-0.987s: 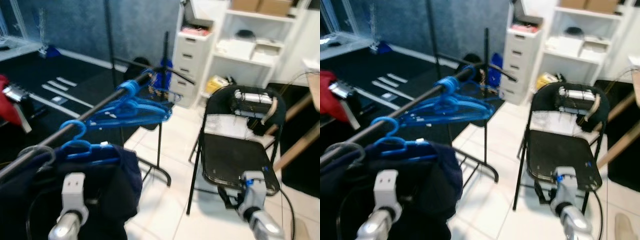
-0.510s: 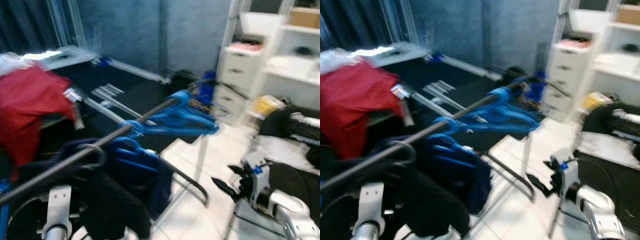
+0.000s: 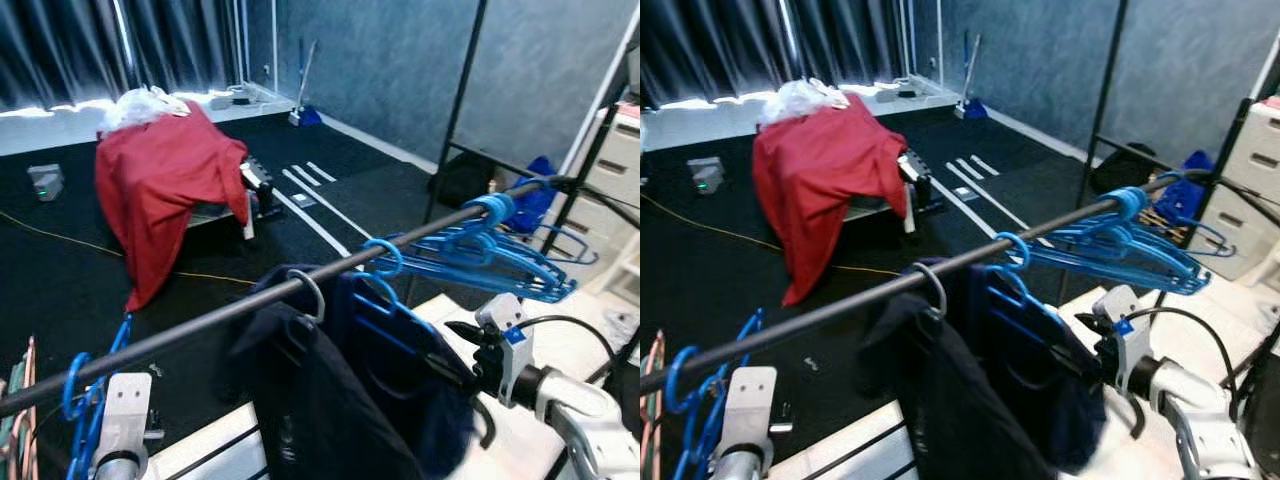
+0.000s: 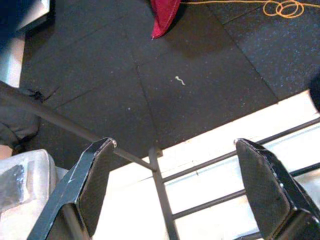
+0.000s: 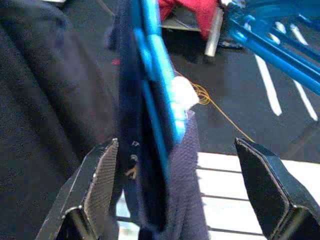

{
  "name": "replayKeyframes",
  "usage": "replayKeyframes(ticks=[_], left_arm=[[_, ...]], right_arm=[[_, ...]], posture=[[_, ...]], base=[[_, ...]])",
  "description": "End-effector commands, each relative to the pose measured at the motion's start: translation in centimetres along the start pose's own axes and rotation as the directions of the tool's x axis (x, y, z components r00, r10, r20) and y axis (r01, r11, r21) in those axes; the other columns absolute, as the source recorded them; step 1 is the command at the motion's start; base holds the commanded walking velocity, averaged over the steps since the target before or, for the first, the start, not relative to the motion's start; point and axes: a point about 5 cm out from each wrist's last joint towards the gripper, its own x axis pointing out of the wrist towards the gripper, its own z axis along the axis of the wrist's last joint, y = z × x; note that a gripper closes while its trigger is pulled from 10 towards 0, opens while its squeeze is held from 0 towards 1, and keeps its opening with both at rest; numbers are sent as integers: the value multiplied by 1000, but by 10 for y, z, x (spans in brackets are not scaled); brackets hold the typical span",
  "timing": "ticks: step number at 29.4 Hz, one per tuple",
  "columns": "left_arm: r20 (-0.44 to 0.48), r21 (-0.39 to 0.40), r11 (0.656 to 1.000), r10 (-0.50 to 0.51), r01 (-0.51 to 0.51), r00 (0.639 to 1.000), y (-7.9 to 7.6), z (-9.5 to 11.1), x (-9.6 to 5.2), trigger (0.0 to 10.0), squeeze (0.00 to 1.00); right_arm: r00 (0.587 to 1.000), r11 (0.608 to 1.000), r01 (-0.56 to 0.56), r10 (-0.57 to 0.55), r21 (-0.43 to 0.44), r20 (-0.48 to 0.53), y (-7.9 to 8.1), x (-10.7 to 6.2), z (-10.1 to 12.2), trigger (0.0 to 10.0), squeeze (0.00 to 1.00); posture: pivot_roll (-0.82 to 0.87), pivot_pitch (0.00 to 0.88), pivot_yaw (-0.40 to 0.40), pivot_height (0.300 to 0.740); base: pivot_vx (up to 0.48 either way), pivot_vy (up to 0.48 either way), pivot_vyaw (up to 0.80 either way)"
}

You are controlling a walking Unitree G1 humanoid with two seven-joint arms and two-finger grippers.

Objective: Hang hanger

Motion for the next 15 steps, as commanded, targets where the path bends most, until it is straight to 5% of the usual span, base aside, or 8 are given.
replayKeyframes(ticks=[1,7,14,15], left_arm=[[-5,28,999,-34,34,999,-4,-1,-1,10000,0],[2,46,995,-84,83,996,-10,0,-1,10000,0],[-5,46,995,-85,85,996,-8,-1,-1,10000,0],[-7,47,995,-84,85,996,-7,-1,-1,10000,0]], right_arm=[[999,999,36,-36,-1,-4,-5,0,2,10000,0],[975,973,220,-222,-70,-13,-18,8,1,10000,0],[975,975,218,-219,-30,-25,-12,21,-7,10000,0],[979,979,200,-201,-28,-35,-9,26,-9,3843,0]], posture=[[-75,0,-48,740],[-74,15,-44,740],[-52,29,-42,740],[-45,33,-42,740]], base=[[0,0,0],[0,0,0],[0,0,0],[0,0,0]])
